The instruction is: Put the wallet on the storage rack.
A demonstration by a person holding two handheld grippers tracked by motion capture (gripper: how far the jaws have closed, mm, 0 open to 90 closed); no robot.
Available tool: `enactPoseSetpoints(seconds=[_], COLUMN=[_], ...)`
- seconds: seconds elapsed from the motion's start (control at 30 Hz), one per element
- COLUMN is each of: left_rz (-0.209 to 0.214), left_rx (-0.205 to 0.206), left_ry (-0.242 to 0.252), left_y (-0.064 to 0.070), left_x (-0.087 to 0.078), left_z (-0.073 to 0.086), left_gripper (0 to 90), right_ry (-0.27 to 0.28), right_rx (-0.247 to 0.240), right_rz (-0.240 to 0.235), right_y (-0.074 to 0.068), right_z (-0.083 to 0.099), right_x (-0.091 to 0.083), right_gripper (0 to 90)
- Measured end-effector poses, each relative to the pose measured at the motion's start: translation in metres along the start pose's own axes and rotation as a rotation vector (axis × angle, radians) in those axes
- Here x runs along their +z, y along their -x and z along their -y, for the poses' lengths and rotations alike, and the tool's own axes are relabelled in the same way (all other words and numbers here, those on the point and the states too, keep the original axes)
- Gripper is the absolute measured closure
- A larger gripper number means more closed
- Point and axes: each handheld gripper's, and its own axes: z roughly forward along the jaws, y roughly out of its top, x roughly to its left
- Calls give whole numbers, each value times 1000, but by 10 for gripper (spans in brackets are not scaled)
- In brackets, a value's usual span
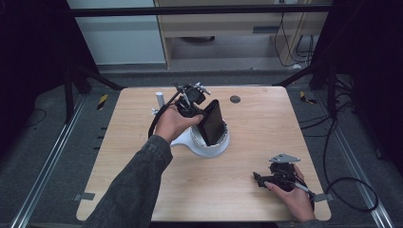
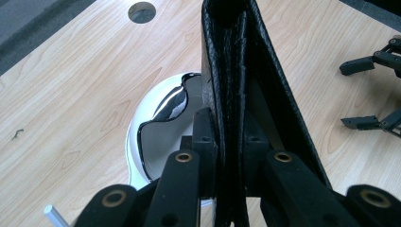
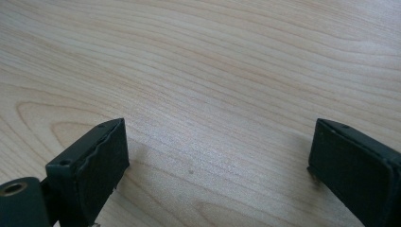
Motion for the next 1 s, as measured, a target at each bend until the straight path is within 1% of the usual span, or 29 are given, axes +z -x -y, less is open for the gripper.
enactPoseSetpoints(seconds=[0.13,0.27,0.33,0.37,0.4,0.53,0.57,0.77,0.87,1.0], left_rz=[1,-12,-27,-42,-42,-60,-70,-80,-97,-96], left_rx=[-11,-23,-27,-34,-34,-31,-34,-38,-39,-44], left_ry=[8,20,33,50,50,65,74,94,104,119], left_y=[-1,-2,-3,-3,-3,-5,-6,-7,-7,-7], left_x=[1,1,0,-1,-1,-5,-7,-12,-15,-19], left_z=[-1,-1,0,0,0,2,3,5,6,7], left_gripper=[795,777,761,738,714,704,695,695,686,690], right_ry=[0,0,0,0,0,0,0,2,1,0], right_rx=[1,-2,-1,-2,-2,-2,-7,-5,-4,-6], right_rz=[0,0,1,0,0,0,1,1,1,1], right_y=[0,0,0,0,0,0,0,0,0,0], right_z=[0,0,0,0,0,0,0,0,0,0], right_x=[0,0,0,0,0,0,0,0,0,0], right_gripper=[58,58,58,57,57,57,56,55,55,53])
